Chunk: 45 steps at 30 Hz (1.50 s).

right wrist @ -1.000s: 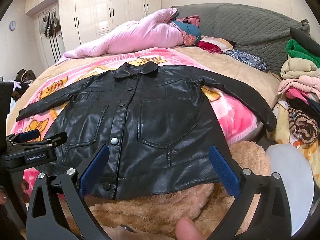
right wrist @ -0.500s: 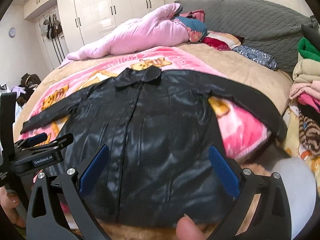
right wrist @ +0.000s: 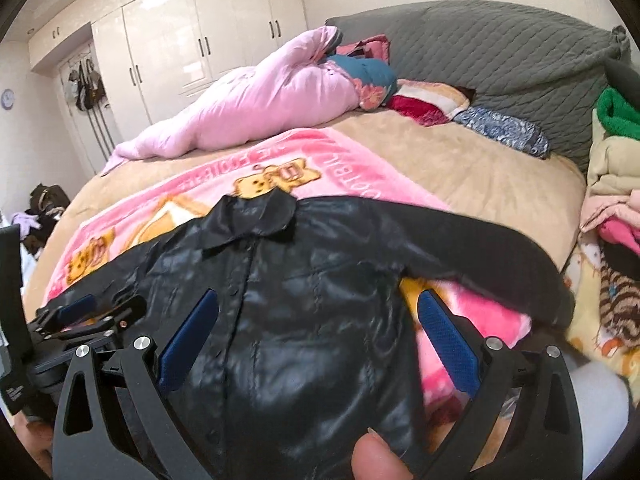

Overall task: Fold large clothes
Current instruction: 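Move the right tool toward the jacket sleeve cuff while the left tool approaches the jacket body, then grasp the sleeve cuff with the right tool and lift it across the jacket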

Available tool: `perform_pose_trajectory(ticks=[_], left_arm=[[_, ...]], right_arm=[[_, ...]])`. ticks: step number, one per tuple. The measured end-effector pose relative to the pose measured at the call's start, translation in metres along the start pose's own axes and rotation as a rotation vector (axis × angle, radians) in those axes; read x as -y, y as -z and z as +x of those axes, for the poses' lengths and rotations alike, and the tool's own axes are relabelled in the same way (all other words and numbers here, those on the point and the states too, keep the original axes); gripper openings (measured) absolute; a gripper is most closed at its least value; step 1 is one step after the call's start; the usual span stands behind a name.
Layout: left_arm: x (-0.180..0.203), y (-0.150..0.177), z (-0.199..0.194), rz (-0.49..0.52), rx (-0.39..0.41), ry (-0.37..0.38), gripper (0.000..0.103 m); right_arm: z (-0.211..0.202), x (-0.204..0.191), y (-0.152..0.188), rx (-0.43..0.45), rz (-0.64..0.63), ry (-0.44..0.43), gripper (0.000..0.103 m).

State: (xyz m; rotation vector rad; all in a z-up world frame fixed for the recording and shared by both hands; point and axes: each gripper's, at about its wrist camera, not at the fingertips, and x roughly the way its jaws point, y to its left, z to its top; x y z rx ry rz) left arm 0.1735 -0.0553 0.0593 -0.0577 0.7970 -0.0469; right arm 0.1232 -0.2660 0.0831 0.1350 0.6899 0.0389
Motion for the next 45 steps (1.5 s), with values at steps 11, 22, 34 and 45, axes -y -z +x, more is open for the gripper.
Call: perform_pose_trajectory(ticks=[11, 22, 34, 45], left_arm=[[0.021, -0.039, 0.038, 0.010, -0.012, 0.002, 0.094], [0.034, -0.039, 0.105, 0.015, -0.079, 0.008, 0.094], [0.095, -0.027, 0.164, 0.090, -0.185, 0.128, 0.094], [0.111, -0.029, 0.180, 0.074, -0.187, 0.142, 0.094]], right_arm=[[0.036, 0.013, -0.050, 0.007, 0.043, 0.048, 0.099], [0.100, 0.070, -0.042, -0.014, 0.252, 0.230, 0.099], [0.134, 0.168, 0.000, -0.065, 0.574, 0.355, 0.099], [0.160, 0.253, 0.042, -0.133, 0.888, 0.412, 0.099]])
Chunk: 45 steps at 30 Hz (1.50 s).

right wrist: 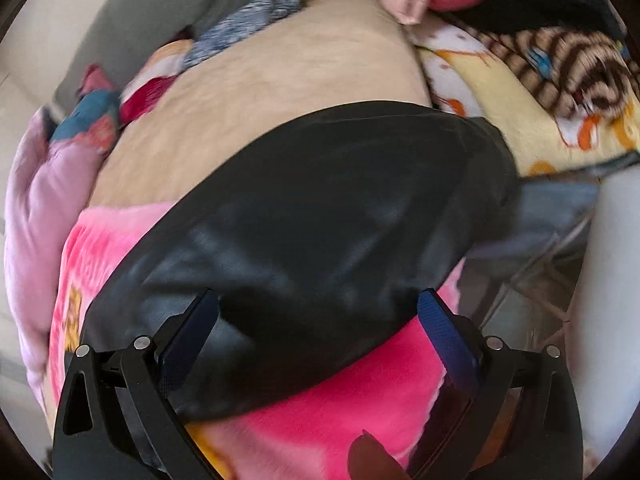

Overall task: Fold large clothes
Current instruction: 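Grasp the sleeve cuff with the right tool and lift it across the jacket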

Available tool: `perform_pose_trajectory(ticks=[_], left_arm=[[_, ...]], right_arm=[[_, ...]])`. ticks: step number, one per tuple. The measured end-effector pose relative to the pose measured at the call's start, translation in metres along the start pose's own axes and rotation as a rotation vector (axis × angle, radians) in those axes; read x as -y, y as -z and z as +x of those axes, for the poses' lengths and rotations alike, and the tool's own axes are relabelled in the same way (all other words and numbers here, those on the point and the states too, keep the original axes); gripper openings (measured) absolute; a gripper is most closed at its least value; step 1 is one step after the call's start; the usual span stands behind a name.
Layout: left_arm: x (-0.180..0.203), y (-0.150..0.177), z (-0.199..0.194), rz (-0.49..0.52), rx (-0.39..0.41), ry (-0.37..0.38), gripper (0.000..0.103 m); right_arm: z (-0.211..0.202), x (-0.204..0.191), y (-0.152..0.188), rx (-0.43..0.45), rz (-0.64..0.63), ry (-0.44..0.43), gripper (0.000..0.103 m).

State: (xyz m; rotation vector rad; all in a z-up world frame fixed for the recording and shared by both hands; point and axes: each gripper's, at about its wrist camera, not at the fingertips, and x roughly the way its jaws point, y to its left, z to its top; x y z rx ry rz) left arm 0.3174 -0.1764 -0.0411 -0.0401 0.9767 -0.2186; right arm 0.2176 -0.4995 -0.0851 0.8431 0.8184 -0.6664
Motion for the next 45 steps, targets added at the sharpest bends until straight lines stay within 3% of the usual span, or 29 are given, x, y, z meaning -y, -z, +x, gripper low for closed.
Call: perform_pose_trajectory(ticks=[7, 12, 13, 14, 15, 16, 18, 21, 28, 36, 42, 45], left_arm=[[-0.001, -0.003, -0.005, -0.017, 0.024, -0.010, 0.094], [-0.008, -0.004, -0.008, -0.029, 0.027, -0.028, 0.094], [-0.009, -0.004, -0.010, -0.031, 0.031, -0.030, 0.094], [-0.011, -0.004, -0.012, -0.032, 0.034, -0.030, 0.094], [-0.013, -0.005, -0.015, -0.034, 0.039, -0.034, 0.094], [-0.014, -0.004, -0.018, -0.032, 0.044, -0.039, 0.094], [-0.017, -0.005, -0.026, -0.028, 0.060, -0.054, 0.094], [-0.024, -0.006, -0.037, -0.026, 0.080, -0.074, 0.094], [-0.044, -0.011, -0.061, -0.036, 0.124, -0.137, 0.094], [-0.094, -0.011, -0.095, -0.113, 0.186, -0.206, 0.094], [-0.158, -0.001, -0.120, -0.245, 0.208, -0.198, 0.094], [-0.181, 0.008, -0.131, -0.255, 0.225, -0.193, 0.094]], right_arm=[[0.024, 0.048, -0.023, -0.051, 0.255, -0.036, 0.099], [0.047, 0.087, -0.031, -0.119, 0.508, -0.218, 0.097], [0.043, 0.095, -0.032, -0.095, 0.562, -0.251, 0.081], [0.037, 0.097, -0.032, -0.061, 0.583, -0.263, 0.073], [0.030, 0.097, -0.034, -0.021, 0.578, -0.279, 0.051], [0.019, 0.095, -0.038, 0.029, 0.540, -0.311, 0.036], [0.001, 0.086, -0.042, 0.111, 0.473, -0.358, 0.024], [-0.034, 0.060, -0.050, 0.246, 0.312, -0.464, 0.020], [-0.107, -0.016, -0.042, 0.436, -0.108, -0.609, 0.011], [-0.165, -0.126, 0.021, 0.504, -0.605, -0.767, 0.010], [-0.179, -0.190, 0.080, 0.467, -0.895, -0.843, 0.010], [-0.167, -0.213, 0.113, 0.413, -1.028, -0.858, 0.010]])
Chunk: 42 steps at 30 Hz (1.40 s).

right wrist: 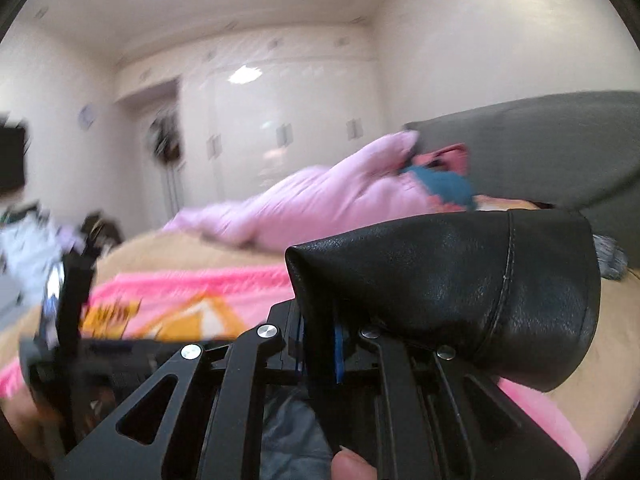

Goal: Fold large clothes

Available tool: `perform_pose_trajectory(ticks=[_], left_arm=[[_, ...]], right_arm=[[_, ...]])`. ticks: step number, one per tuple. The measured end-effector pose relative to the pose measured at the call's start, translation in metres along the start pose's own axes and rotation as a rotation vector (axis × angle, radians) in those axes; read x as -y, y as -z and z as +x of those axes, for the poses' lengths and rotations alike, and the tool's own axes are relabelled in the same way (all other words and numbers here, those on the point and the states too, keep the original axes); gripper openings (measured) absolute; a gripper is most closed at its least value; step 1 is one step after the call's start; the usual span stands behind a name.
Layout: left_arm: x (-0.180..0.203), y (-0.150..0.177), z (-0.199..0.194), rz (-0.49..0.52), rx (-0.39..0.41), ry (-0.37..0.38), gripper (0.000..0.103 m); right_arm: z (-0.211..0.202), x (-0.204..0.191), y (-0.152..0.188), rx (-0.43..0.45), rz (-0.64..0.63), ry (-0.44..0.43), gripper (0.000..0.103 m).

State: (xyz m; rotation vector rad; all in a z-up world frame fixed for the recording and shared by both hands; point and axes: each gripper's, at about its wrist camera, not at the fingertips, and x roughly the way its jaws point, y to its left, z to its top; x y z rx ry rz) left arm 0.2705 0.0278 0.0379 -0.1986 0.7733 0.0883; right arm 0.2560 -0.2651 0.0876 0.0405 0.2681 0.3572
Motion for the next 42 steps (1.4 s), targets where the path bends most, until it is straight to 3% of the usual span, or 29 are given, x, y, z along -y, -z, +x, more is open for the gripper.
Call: perform_pose_trajectory(ticks=[2, 5, 9, 11, 12, 13, 15, 19, 23, 27, 35, 39, 40, 41, 42], left_arm=[[-0.012, 0.001, -0.001, -0.030, -0.009, 0.027, 0.094], [-0.030, 0.004, 0.004, -0.090, -0.039, 0.135, 0.094], [-0.036, 0.011, 0.013, -0.130, -0.071, 0.182, 0.094], [-0.036, 0.015, 0.017, -0.144, -0.085, 0.195, 0.094], [-0.035, 0.017, 0.018, -0.147, -0.090, 0.203, 0.094], [-0.034, 0.019, 0.020, -0.148, -0.096, 0.210, 0.094], [-0.030, 0.022, 0.022, -0.149, -0.107, 0.226, 0.094], [-0.019, 0.030, 0.026, -0.128, -0.130, 0.239, 0.094], [-0.026, 0.038, 0.037, -0.198, -0.180, 0.301, 0.094], [-0.037, 0.041, 0.040, -0.221, -0.164, 0.256, 0.094], [-0.058, 0.049, 0.091, -0.326, -0.283, 0.108, 0.094], [-0.059, 0.042, 0.094, -0.319, -0.222, 0.108, 0.094], [-0.057, 0.040, 0.093, -0.316, -0.202, 0.116, 0.092], [-0.057, 0.037, 0.092, -0.325, -0.183, 0.135, 0.083], [-0.056, 0.035, 0.092, -0.332, -0.174, 0.175, 0.055]], right_arm=[[0.018, -0.020, 0.018, -0.073, -0.057, -0.041, 0.010], [0.041, -0.043, 0.046, -0.172, -0.126, -0.062, 0.010], [0.065, -0.083, 0.096, -0.341, -0.285, -0.090, 0.014], [0.070, -0.111, 0.119, -0.419, -0.337, -0.114, 0.032], [0.071, -0.117, 0.126, -0.446, -0.366, -0.115, 0.048], [0.069, -0.121, 0.130, -0.460, -0.391, -0.115, 0.074], [0.058, -0.120, 0.130, -0.445, -0.374, -0.120, 0.088], [0.036, -0.086, 0.119, -0.451, -0.175, -0.165, 0.090], [0.022, -0.048, 0.101, -0.425, -0.043, -0.168, 0.090], [0.019, -0.019, 0.084, -0.364, -0.001, -0.085, 0.091], [0.009, 0.040, 0.075, -0.309, 0.136, 0.046, 0.091], [0.011, 0.060, 0.077, -0.307, 0.199, 0.083, 0.093], [0.012, 0.066, 0.079, -0.312, 0.217, 0.091, 0.093], [0.013, 0.069, 0.080, -0.322, 0.229, 0.097, 0.093], [0.015, 0.072, 0.081, -0.333, 0.239, 0.108, 0.093]])
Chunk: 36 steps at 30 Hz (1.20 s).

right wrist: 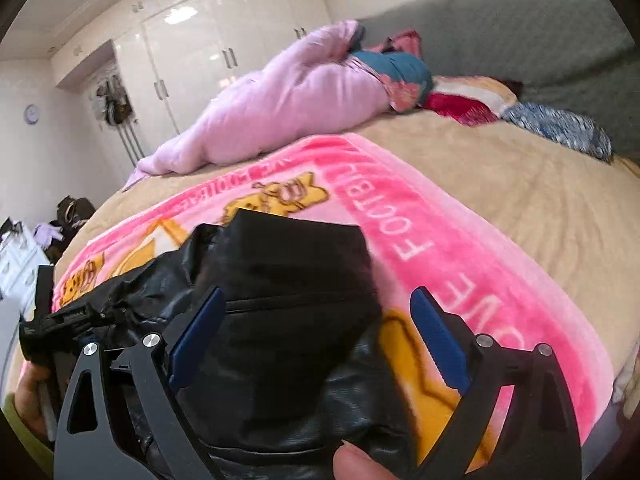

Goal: Fold large clothes

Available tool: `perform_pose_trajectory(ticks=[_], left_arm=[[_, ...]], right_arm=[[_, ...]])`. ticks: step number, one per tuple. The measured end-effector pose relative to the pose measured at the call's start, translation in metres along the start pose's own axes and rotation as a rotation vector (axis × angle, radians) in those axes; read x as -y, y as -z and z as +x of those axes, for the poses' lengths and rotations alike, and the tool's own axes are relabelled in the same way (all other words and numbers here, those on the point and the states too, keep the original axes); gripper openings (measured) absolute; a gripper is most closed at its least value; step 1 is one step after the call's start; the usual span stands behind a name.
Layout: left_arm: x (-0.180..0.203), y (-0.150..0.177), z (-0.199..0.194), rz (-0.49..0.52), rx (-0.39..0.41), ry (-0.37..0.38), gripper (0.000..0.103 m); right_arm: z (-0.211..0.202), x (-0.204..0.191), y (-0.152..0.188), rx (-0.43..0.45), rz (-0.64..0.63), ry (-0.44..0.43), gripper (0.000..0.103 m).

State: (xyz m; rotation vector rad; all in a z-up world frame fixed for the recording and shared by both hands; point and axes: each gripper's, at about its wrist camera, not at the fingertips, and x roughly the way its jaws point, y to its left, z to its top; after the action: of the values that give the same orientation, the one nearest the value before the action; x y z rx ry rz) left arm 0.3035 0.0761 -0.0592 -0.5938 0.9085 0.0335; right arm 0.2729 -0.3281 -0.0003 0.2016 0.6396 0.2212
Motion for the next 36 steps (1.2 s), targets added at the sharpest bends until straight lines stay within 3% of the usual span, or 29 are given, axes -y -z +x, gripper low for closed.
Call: perform_pose_trajectory(ticks=[2, 5, 7, 9, 11, 15, 18, 23, 26, 30, 32, 33, 34, 36], left_arm=[[0.006, -0.003, -0.002, 0.021, 0.011, -0.005, 0.046], [0.023, -0.005, -0.018, 0.084, 0.069, 0.016, 0.006], [0.029, -0.011, -0.043, 0.084, 0.108, 0.118, 0.000], [0.040, -0.015, -0.078, 0.110, 0.180, 0.196, 0.000], [0.049, -0.014, -0.119, 0.172, 0.283, 0.217, 0.000], [0.041, -0.003, -0.153, 0.235, 0.396, 0.185, 0.000], [0.013, 0.005, -0.124, 0.197, 0.305, 0.112, 0.000], [-0.037, 0.023, -0.077, 0.135, 0.175, -0.025, 0.000], [-0.051, 0.028, -0.077, 0.116, 0.170, -0.015, 0.000], [-0.037, 0.027, -0.090, 0.151, 0.223, 0.000, 0.000], [-0.026, 0.024, -0.100, 0.168, 0.257, 0.021, 0.000], [-0.019, 0.021, -0.109, 0.178, 0.288, 0.041, 0.000], [-0.012, 0.018, -0.117, 0.193, 0.321, 0.058, 0.000], [-0.002, 0.015, -0.128, 0.229, 0.377, 0.080, 0.000]], right_arm=[[0.006, 0.009, 0.000, -0.022, 0.027, 0.032, 0.093], [0.014, 0.021, 0.001, -0.049, 0.069, 0.065, 0.093], [0.017, 0.028, 0.001, -0.059, 0.091, 0.097, 0.093], [0.020, 0.035, 0.000, -0.062, 0.110, 0.116, 0.093], [0.022, 0.044, 0.000, -0.064, 0.148, 0.130, 0.093], [0.029, 0.060, 0.002, -0.093, 0.244, 0.090, 0.091], [0.034, 0.061, 0.000, -0.115, 0.267, 0.061, 0.088], [0.057, 0.055, -0.008, -0.181, 0.300, -0.028, 0.072], [0.077, 0.062, -0.013, -0.225, 0.370, -0.080, 0.069], [0.103, 0.063, -0.015, -0.295, 0.369, -0.131, 0.067], [0.112, 0.061, -0.013, -0.311, 0.354, -0.132, 0.055], [0.114, 0.060, -0.011, -0.314, 0.355, -0.158, 0.026], [0.113, 0.060, -0.012, -0.304, 0.349, -0.144, 0.013], [0.107, 0.064, -0.015, -0.265, 0.361, -0.156, 0.010]])
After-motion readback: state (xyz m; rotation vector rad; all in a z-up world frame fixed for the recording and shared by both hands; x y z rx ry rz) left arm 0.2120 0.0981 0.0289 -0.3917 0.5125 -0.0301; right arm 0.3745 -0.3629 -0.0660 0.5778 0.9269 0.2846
